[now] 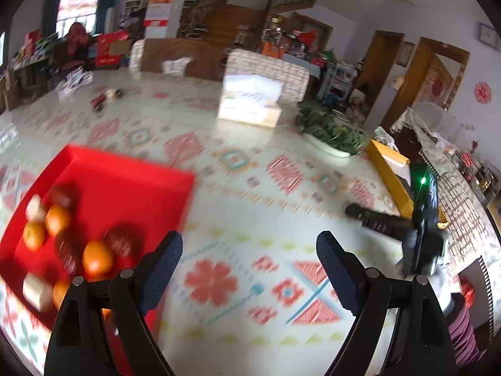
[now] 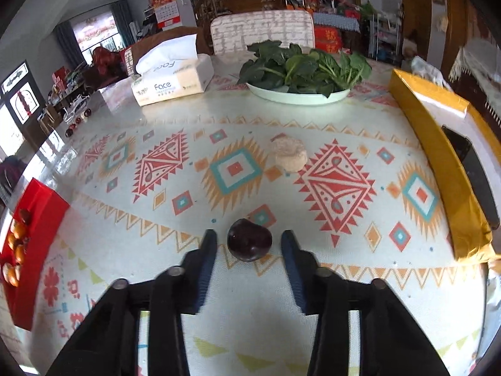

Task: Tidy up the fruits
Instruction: 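Grasp the dark plum with the right tool while the left tool grasps the pale cake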

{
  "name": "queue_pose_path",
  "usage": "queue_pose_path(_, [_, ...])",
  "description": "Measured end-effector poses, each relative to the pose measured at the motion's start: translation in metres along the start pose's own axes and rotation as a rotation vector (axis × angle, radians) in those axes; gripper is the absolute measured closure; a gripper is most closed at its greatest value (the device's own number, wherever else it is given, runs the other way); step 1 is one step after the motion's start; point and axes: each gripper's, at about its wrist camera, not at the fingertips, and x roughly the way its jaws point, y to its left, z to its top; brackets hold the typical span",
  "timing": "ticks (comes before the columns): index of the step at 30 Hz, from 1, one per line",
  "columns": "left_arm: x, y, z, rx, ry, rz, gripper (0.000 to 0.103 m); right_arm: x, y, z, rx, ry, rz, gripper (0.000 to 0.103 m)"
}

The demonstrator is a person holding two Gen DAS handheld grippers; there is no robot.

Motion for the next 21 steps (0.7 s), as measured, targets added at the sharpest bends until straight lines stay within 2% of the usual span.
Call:
queue_pose_path(4, [0.025,-0.034,0.03,0.073,0.007,-0.037,0.016,-0.003,-0.005,-0.003,0.02,-0.005,0.018,0.074])
queue_pose_path(7, [0.058,-0.066,0.05,0.141,0.021,-0.057,0.016,-0.013,-0.011,-0.004,0.041,-0.025,0.007,0.074])
queue_pose_path(9, [0.09,-0.087,0.058,0.177,0.06,-0.086,0.016,-0.026,-0.023,-0.002,0.082,-0.05,0.01,0.074])
queue_pose_path(15, [0.184,-0.136,0.065,0.248,0.212,-0.088,0.016,-0.053,-0.072,0.005,0.233,-0.122,0.004,0.074])
queue_pose_path(21, [0.228,-0.171,0.064,0.28,0.243,-0.122,0.017,-0.049,-0.103,0.004,0.336,-0.089,0.04,0.074])
